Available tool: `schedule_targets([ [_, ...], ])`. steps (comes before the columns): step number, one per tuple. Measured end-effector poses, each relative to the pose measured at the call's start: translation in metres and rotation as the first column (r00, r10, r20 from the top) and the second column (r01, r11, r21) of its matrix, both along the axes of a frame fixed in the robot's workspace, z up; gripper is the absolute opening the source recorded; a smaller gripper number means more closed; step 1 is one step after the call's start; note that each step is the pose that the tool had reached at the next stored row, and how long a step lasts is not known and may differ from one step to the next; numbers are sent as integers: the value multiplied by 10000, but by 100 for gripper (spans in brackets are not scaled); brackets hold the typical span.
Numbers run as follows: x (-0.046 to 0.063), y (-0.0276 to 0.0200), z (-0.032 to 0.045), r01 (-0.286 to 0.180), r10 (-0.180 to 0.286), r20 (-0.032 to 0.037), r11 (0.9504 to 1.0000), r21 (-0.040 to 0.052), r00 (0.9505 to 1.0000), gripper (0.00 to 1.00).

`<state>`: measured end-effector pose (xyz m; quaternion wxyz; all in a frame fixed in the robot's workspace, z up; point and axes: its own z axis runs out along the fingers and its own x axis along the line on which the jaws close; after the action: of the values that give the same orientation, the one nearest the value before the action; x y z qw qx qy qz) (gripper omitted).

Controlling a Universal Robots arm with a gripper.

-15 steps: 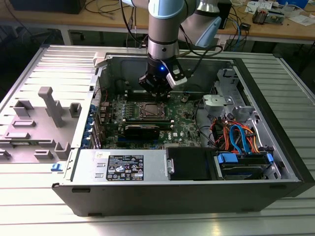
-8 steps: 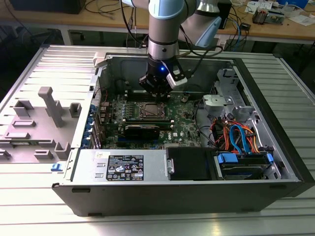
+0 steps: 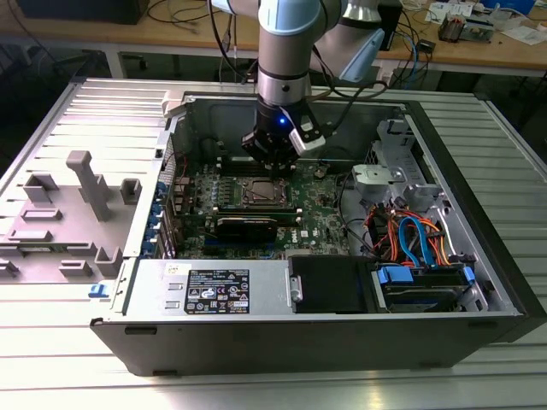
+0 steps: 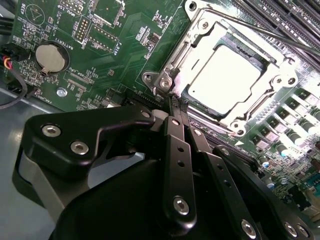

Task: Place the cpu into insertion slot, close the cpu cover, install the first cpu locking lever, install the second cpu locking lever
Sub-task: 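Install the first cpu locking lever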

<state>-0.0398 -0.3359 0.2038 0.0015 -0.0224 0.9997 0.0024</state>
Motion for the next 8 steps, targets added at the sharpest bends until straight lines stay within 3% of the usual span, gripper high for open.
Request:
schedule_targets([
  [8,3,0,-10,0,0,0,10000,10,10000,11],
])
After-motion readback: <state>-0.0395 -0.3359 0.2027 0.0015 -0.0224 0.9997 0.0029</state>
